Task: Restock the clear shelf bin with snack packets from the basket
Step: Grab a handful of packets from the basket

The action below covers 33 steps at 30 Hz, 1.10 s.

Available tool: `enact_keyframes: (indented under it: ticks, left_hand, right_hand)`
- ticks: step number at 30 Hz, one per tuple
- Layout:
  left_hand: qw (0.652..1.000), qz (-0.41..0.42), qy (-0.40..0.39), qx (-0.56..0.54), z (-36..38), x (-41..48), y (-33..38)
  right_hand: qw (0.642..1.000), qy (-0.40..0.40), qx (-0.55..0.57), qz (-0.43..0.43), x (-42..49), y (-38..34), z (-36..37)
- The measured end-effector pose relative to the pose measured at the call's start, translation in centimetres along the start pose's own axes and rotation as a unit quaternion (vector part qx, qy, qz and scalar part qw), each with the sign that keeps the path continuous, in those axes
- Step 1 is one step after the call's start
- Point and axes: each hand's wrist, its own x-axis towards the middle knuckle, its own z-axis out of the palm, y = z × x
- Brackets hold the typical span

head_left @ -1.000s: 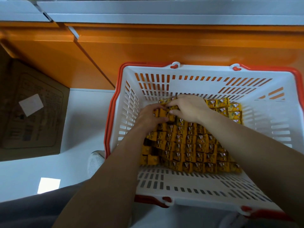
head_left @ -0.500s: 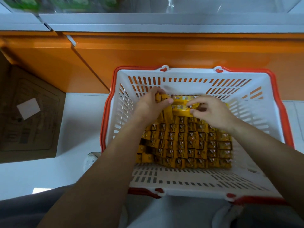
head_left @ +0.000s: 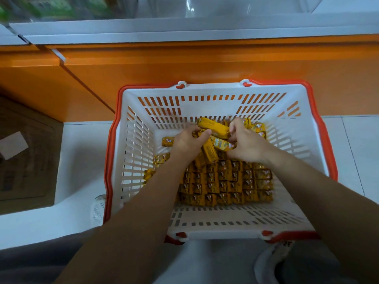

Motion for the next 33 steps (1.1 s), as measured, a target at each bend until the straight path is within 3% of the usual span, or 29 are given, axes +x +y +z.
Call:
enact_keyframes:
  ticks: [2, 4, 6, 8, 10, 12, 19, 25, 29, 33]
  left_hand:
    - [1.000, 0.006, -0.002, -0.006, 0.0, 0.1, -0.3]
    - [1.000, -0.002, -0.004, -0.016, -0.1, 0.1, -0.4]
    - [1.000, -0.009, -0.009, -0.026, -0.2, 0.0, -0.4]
    - [0.999, -0.011, -0.017, -0.031, -0.3, 0.0, -0.5]
    - [0.999, -0.011, -0.021, -0.036, -0.4, 0.0, -0.4]
    - [0.999, -0.015, -0.019, -0.043, -0.5, 0.1, -0.4]
    - [0.999, -0.013, -0.001, -0.047, -0.4, 0.2, -0.8]
    - [0.999, -0.028, -0.014, -0.044, -0.8, -0.6, 0.1]
    - [0.999, -0.023, 0.004, -0.046, -2.3, -1.2, 1.2]
    - [0.998, -0.003, 0.006, -0.062, -4.8, -2.3, 3.8]
  right_hand:
    - [0.994, 0.003, -0.107, 0.024, 0.0, -0.4, -0.6]
    - [0.974, 0.107, -0.200, 0.022, 0.2, -0.7, -0.9]
    - [0.965, 0.188, -0.180, -0.036, 0.8, -1.1, -0.8]
    - [0.982, 0.145, -0.102, -0.068, 1.7, -1.5, -0.5]
    - [0.996, 0.064, -0.042, -0.044, 2.4, -2.0, -0.1]
    - [0.998, 0.032, -0.044, -0.017, 3.0, -2.3, 0.3]
    - [0.997, -0.040, 0.019, 0.061, 2.0, -1.4, -0.1]
    - [0.992, -0.024, 0.099, 0.072, 0.7, -1.6, 2.1]
    - [0.964, -0.025, 0.242, 0.110, -0.4, -2.1, 1.7]
    - [0.906, -0.044, 0.406, 0.108, -2.6, -3.7, 0.1]
